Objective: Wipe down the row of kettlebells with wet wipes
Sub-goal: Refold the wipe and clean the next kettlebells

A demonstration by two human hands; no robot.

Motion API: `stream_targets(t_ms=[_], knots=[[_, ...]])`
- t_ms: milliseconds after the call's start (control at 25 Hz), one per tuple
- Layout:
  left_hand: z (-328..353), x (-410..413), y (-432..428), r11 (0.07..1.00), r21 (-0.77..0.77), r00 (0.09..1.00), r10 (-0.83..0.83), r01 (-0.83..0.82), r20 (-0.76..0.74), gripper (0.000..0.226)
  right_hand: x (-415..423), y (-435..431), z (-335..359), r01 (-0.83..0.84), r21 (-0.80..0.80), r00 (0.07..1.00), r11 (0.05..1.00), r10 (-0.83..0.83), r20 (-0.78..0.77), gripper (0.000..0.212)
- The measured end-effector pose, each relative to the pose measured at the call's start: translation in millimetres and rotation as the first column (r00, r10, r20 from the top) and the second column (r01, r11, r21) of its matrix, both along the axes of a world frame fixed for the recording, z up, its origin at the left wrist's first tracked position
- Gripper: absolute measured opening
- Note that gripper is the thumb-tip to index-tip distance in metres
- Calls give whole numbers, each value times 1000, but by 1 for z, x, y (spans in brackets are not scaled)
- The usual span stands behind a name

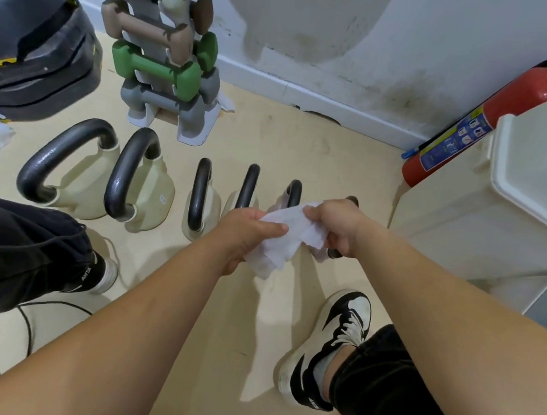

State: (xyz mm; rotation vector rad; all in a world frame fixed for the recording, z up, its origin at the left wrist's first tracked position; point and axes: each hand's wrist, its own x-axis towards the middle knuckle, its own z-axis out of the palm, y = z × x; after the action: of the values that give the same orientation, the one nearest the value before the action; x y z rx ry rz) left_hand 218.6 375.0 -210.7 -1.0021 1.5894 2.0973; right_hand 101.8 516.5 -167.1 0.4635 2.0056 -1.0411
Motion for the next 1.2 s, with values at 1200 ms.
stream_targets(t_ms=[1200], knots=[[17,-11,12,986,150,986,97,-76,-136,28,15,-31,31,-326,-172,923,929,274,-272,14]])
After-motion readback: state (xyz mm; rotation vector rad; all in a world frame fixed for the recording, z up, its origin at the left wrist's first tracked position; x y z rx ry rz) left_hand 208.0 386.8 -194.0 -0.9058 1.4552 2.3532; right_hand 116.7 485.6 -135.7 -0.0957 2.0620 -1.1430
